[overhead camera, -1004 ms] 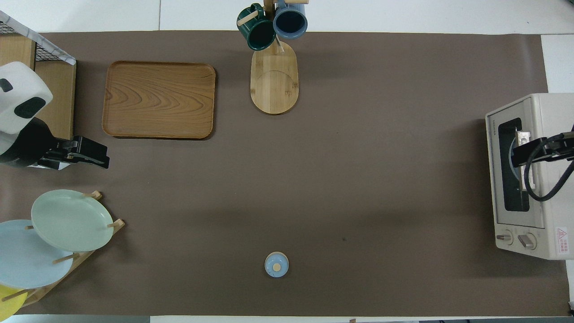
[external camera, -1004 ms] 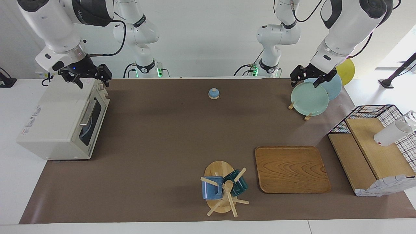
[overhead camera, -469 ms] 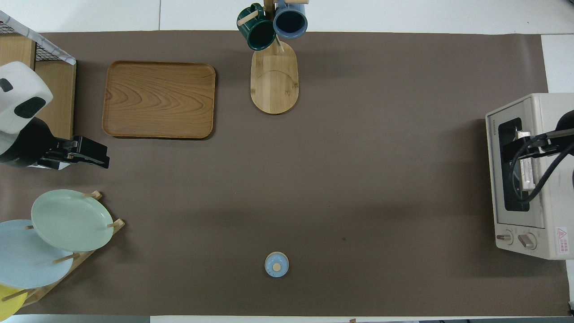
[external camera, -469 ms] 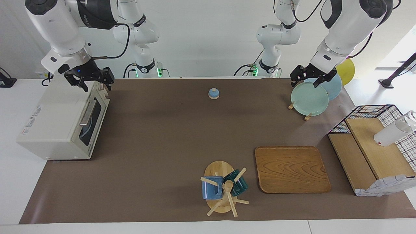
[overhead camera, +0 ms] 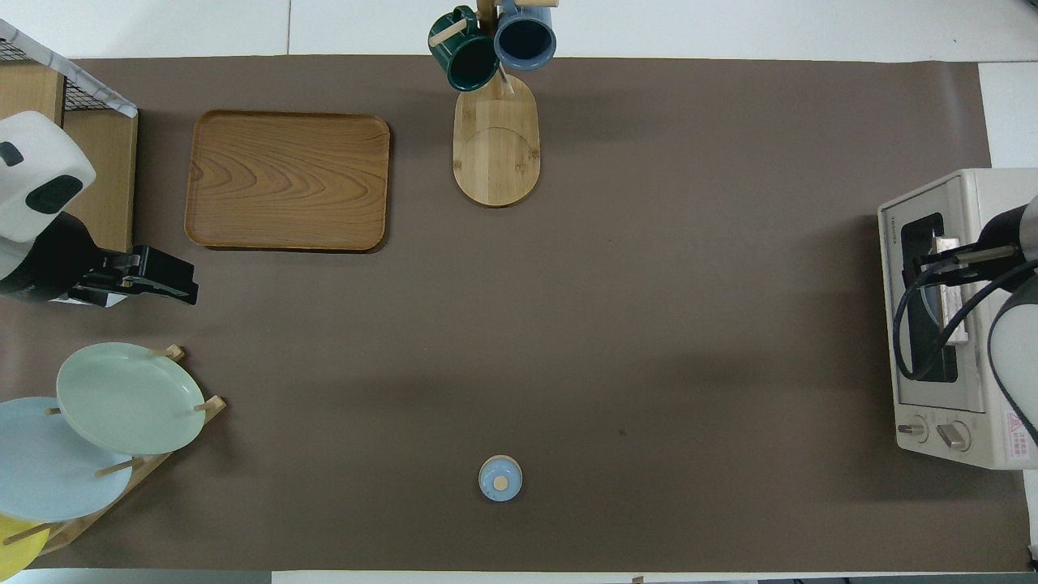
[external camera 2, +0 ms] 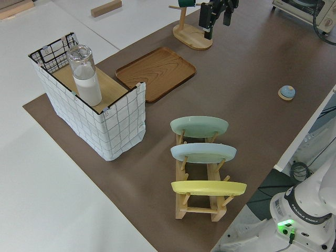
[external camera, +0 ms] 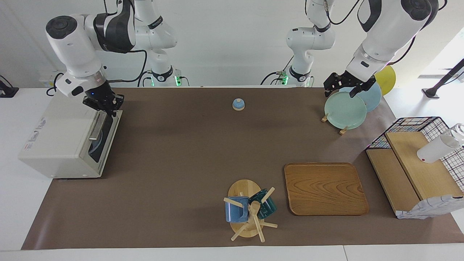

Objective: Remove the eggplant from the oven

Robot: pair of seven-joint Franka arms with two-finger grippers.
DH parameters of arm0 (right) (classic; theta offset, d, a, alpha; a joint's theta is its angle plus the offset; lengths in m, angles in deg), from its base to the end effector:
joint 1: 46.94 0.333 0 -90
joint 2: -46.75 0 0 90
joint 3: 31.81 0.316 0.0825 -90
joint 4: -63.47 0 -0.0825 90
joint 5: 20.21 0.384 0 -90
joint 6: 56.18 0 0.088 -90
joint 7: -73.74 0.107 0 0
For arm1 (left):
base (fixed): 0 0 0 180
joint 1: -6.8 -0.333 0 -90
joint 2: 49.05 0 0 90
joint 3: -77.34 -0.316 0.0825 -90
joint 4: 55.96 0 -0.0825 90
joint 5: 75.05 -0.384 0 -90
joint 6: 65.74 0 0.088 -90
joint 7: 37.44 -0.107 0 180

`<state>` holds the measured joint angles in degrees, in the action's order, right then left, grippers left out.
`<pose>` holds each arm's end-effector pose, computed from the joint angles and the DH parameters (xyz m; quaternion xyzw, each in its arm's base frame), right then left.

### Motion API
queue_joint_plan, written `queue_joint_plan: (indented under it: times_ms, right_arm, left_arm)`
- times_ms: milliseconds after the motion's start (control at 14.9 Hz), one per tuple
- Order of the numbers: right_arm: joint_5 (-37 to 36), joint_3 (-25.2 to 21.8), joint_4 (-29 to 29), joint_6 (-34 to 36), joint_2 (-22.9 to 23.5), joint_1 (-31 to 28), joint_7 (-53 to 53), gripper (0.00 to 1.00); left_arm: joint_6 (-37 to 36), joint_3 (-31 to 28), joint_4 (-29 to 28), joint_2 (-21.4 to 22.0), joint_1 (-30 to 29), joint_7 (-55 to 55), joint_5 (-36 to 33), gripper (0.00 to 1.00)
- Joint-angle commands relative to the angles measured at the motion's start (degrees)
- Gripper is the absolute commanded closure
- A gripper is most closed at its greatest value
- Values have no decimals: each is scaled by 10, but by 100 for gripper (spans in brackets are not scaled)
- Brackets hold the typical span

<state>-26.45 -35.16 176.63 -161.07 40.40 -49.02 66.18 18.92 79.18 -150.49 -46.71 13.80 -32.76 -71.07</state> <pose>0.5198 -0.0592 0.5145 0.9981 0.0337 -0.0222 0.0469 0.5221 -0.0896 0.6025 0.9966 -0.0371 -0.0692 0.0261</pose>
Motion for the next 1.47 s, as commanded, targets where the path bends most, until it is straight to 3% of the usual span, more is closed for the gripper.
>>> queue_joint_plan:
  times_ms: [0,536,1071,1406]
  right_arm:
    - [-52,4,14,-13,6,-10,18,100]
    - [-108,4,36,-64,28,-12,18,100]
    - [-99,7,67,-113,37,-8,25,100]
    - [-98,7,91,-171,63,44,83,100]
  left_arm:
    - [-7,4,-4,9,-6,2,-9,0]
    - [-7,4,-4,9,-6,2,-9,0]
    - [-7,4,-4,9,-6,2,-9,0]
    - [-7,4,-4,9,-6,2,-9,0]
